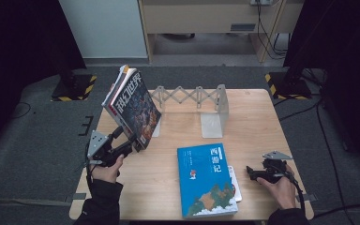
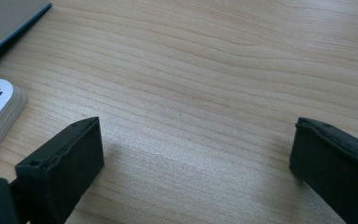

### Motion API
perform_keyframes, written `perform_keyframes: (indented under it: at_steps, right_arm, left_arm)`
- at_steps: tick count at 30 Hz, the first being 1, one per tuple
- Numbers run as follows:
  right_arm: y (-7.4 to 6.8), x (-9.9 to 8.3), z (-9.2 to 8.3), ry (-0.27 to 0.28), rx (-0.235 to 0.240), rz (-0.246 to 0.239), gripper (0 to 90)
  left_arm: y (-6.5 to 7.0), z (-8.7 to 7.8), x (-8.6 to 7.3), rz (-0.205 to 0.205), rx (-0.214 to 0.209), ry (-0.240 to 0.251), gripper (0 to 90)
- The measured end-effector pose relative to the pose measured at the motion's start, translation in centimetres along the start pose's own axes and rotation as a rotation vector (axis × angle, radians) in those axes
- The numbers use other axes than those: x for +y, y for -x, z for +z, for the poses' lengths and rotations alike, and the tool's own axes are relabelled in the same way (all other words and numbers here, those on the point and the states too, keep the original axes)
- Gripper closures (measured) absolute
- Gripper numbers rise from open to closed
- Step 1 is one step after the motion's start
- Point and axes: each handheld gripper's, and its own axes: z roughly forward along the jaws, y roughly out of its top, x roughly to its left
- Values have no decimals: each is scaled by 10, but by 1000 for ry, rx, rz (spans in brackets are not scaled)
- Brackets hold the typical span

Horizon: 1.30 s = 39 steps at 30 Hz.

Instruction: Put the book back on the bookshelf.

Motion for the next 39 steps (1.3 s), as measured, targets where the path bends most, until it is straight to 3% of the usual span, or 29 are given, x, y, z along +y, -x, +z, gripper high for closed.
perform_keyframes:
  at_steps: [6, 10, 15, 20, 21, 25, 28, 39]
  right_arm:
    - [2, 1, -8, -2, -18, -4, 184]
    - [1, 5, -17, 48, -17, 13, 235]
    - [-8, 9, -25, 107, 47, 19, 266]
    - [-17, 13, -30, 164, 101, 26, 273]
    - [-22, 14, -31, 178, 133, 32, 273]
    - [-30, 18, -31, 191, 192, 26, 279]
    - [-36, 19, -30, 198, 225, 30, 274]
    - [-54, 22, -27, 186, 303, 28, 260]
  left_arm:
    - [8, 2, -12, 9, -32, -36, 332]
    - [12, 4, -19, 12, -53, -64, 314]
    - [20, 11, -30, 16, -84, -123, 299]
    - [26, 17, -38, -9, -118, -172, 296]
    - [30, 20, -42, 3, -131, -194, 296]
    - [40, 25, -48, 33, -157, -235, 295]
    - [46, 29, -54, 30, -177, -271, 283]
    - [73, 47, -76, 64, -262, -407, 261]
